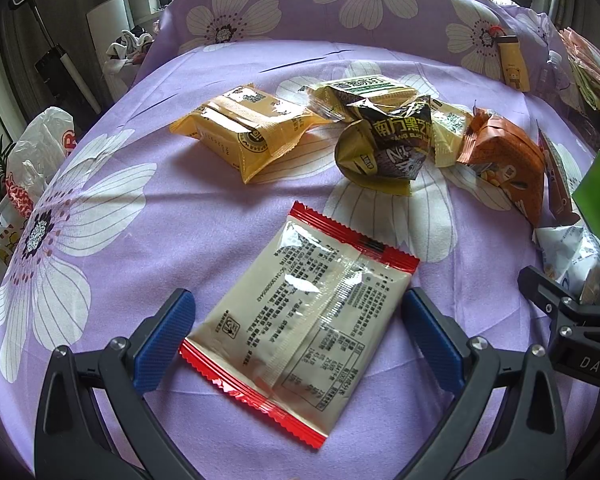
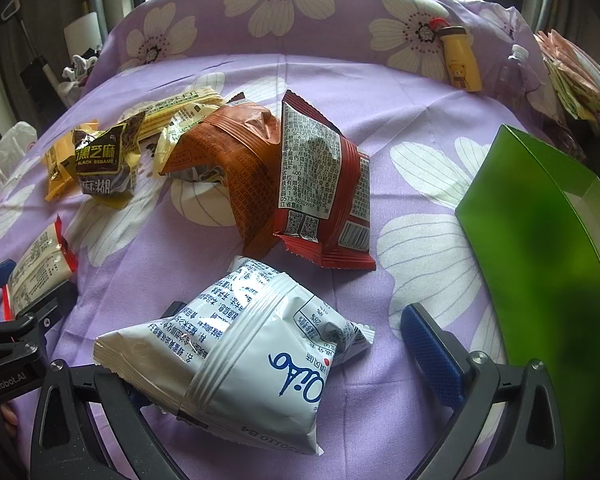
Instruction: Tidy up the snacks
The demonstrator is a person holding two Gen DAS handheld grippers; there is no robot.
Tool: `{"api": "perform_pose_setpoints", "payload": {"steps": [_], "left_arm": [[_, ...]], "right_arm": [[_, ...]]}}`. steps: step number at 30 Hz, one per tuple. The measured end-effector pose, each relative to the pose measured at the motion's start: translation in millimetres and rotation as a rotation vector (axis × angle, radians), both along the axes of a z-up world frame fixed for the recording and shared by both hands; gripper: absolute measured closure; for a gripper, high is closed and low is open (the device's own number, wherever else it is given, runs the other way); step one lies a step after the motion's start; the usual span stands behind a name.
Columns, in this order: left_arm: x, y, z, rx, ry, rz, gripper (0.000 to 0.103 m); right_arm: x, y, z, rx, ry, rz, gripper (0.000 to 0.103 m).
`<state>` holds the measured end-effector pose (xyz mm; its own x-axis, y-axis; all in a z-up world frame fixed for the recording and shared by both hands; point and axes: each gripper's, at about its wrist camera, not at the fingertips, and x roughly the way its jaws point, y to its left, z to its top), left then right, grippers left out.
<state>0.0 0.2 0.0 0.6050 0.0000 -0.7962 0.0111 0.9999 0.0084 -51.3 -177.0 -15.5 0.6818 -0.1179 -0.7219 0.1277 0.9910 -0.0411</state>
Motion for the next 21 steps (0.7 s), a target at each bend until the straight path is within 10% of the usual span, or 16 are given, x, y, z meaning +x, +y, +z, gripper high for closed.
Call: {"api": "perform_pose_setpoints", "payload": {"steps": [21], "left_arm": [[1.3,0.9,0.8,0.004,0.023,0.006,0.000]], "right_arm": [[0.0,0.0,0.0,0.000,0.000,0.000,0.000]]}}
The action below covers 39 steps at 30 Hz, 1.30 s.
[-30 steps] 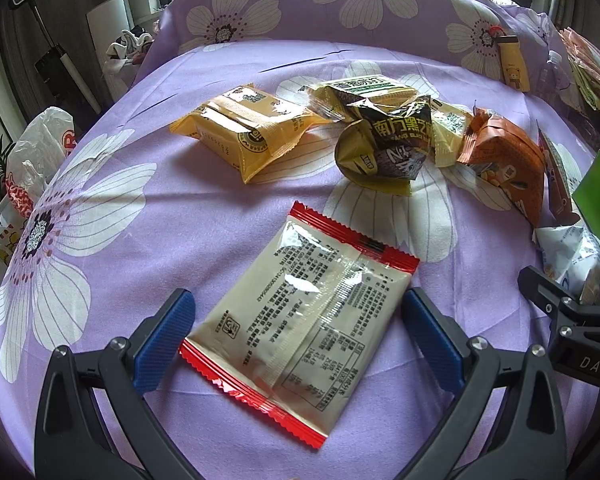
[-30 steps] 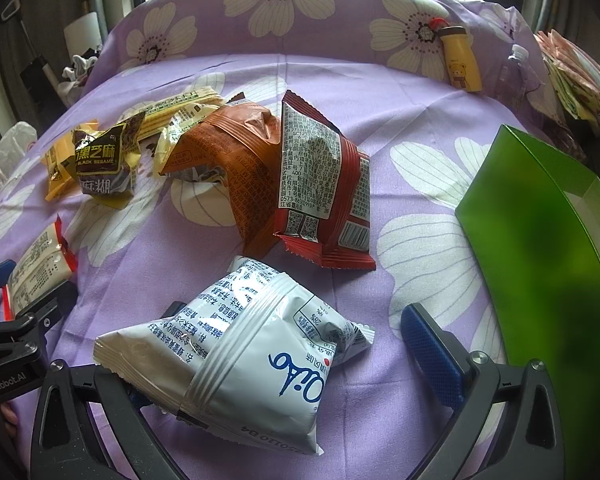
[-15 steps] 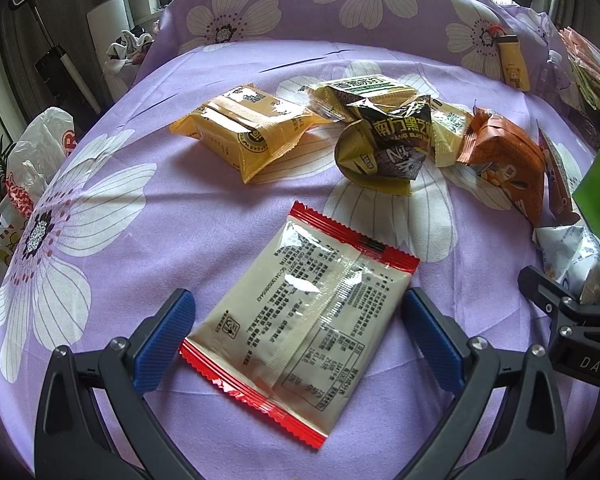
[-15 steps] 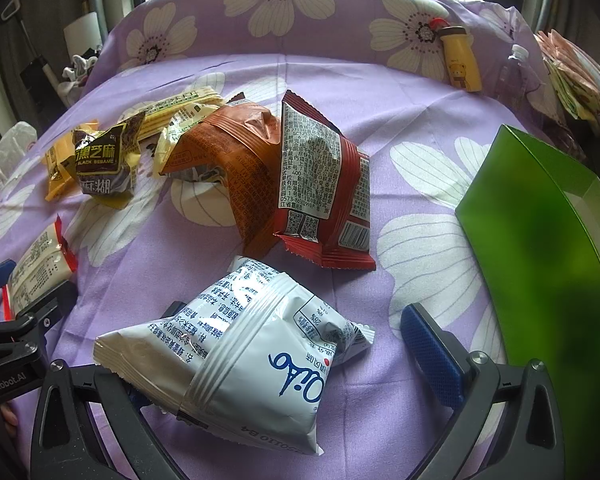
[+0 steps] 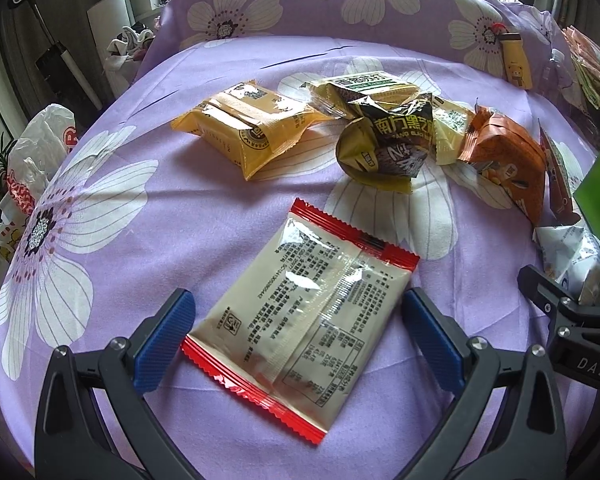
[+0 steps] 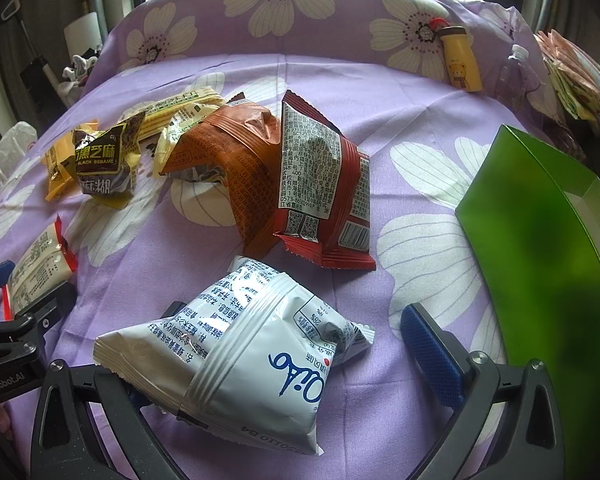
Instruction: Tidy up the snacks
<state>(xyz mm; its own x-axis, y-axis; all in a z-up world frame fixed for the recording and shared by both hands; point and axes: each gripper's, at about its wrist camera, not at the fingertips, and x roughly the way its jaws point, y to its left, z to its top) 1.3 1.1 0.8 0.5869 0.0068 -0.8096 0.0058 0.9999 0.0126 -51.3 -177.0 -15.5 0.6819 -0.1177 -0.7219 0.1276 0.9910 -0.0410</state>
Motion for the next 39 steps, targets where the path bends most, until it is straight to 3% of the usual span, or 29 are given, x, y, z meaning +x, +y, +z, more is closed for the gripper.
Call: {"api": "perform_pose_setpoints", "payload": {"steps": [8,19,22,27,31,34,39], "left_arm": [[-8.4,10.3,8.7,-0.044,0.054,0.017,0.000],[-17.9,31.6,32.0,-0.161,0.004,0.037,0.003],[-17.9,39.1,37.1,-0.208,0.002,0.045,0.005],[-17.8,50.6,43.1,-0.276,0.002,0.066,0.011],[-19.3,52.7,45.2,-0.300,0.002,0.068,0.019],[-21.7,50.8,47.6,-0.317,-0.005,0.053,0.025],[-29.6,34.3,51.7,-0.361,-0.004,-0.033,0.031]], "right_arm": [[-0.2,-0.1,0.0,0.000,0.000,0.000,0.000],[3.1,3.6,4.3,0.016,0.021,-0.016,0.000],[1.9,12.7,13.9,0.063,0.042,0.065,0.000],[-7.1,42.8,50.6,0.101,-0.023,0.174,0.000],[-3.5,58.1,79.3,0.222,-0.054,0.253,0.000],[-1.6,59.2,90.3,0.229,-0.044,0.191,0.000],[-19.2,28.3,88.1,0.372,-0.055,0.093,0.001]]}}
